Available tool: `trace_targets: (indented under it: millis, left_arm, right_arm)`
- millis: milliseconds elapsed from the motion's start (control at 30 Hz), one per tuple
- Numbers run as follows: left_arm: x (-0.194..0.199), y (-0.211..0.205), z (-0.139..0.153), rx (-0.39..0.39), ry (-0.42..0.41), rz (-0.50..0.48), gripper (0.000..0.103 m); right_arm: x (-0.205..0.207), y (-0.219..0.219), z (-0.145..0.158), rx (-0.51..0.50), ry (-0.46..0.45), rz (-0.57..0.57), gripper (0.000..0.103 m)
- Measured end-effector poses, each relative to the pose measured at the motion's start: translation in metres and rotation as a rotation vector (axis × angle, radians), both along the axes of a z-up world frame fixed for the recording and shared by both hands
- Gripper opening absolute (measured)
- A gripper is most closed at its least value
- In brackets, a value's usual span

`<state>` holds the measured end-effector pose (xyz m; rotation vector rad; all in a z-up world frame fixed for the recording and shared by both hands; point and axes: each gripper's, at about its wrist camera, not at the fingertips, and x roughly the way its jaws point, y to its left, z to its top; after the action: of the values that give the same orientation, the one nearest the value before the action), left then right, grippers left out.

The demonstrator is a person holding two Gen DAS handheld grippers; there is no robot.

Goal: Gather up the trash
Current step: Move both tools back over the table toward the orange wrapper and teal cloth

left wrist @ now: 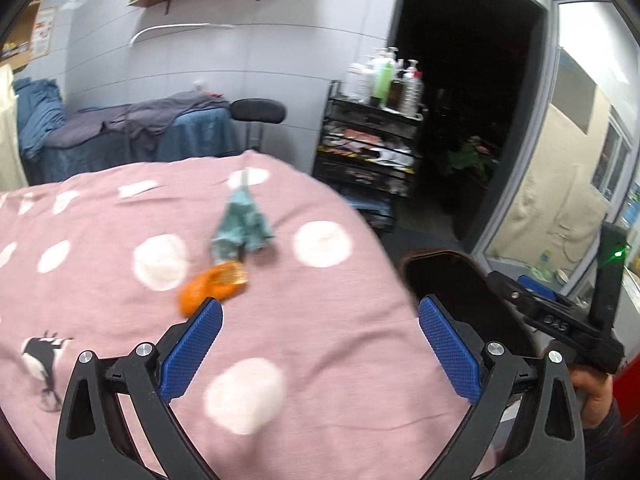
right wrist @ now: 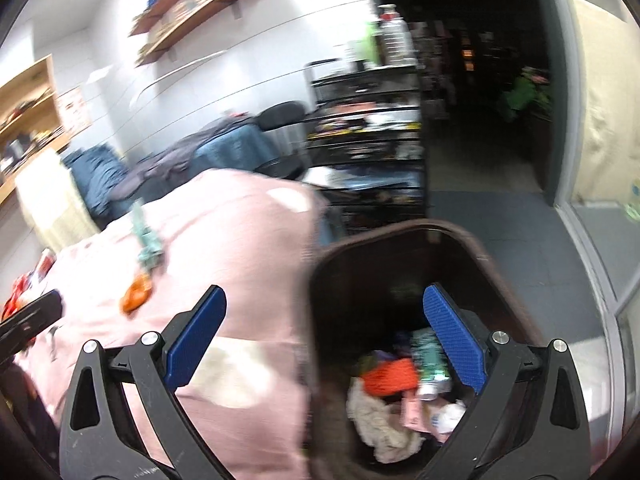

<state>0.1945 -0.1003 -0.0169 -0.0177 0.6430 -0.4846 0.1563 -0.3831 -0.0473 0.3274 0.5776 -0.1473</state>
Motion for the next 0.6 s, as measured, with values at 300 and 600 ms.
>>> trace_targets:
  millis: [300, 600]
  left_arm:
    - [0.036, 0.055, -0.029, 0.102, 0.103, 0.094, 0.097]
    - [0.083, 0.036, -0.048, 0.296, 0.159, -0.011, 0.097]
  right_arm:
    - [0.055, 0.077, 0.011, -0.069, 0.037, 0.268, 0.097]
    - [0.086, 0.121, 0.015, -0.096, 0.055, 0.325, 0.097]
